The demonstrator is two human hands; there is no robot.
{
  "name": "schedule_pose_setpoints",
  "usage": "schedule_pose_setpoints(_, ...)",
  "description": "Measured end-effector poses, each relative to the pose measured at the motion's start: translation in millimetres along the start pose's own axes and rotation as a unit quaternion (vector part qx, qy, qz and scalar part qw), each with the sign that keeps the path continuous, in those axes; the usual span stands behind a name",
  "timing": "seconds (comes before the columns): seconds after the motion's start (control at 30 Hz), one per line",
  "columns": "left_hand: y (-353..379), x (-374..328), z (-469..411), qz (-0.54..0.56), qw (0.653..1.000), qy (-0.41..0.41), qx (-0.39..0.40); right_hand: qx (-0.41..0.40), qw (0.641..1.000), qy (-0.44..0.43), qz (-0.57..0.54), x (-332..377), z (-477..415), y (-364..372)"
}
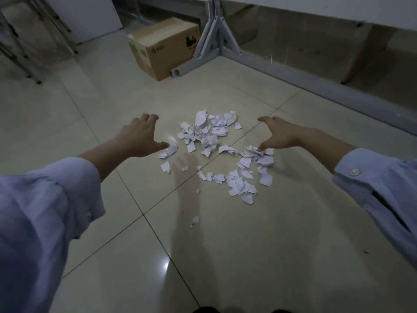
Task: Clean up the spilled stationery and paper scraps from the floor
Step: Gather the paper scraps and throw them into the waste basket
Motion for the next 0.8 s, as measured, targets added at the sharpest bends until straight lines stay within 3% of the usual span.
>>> schedule_pose_setpoints(0.23,79,-15,-4,0.079,0.985,0.059,0.143,0.083,0.995,0.030,0.042,-56,0,45)
schedule_pose_setpoints(0.47,125,-9,-12,0.130,0.979,0.026,0.157,0.078,0.995,0.059,0.030,-77,8,64)
schedule_pose_setpoints(0.8,160,-20,-47,0.217,0.959,-0.023,0.181,0.024,1.000,0.004,-0.007,-48,7,121)
Point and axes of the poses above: each hand's wrist, its own z-axis away from the middle knuckle, its own y-axis out of the palm, x = y × z, the point moved 4 cm from there along -z, towards the middle knuckle, and after that the axes turned 15 degrees about -z, right-handed, at the moved point
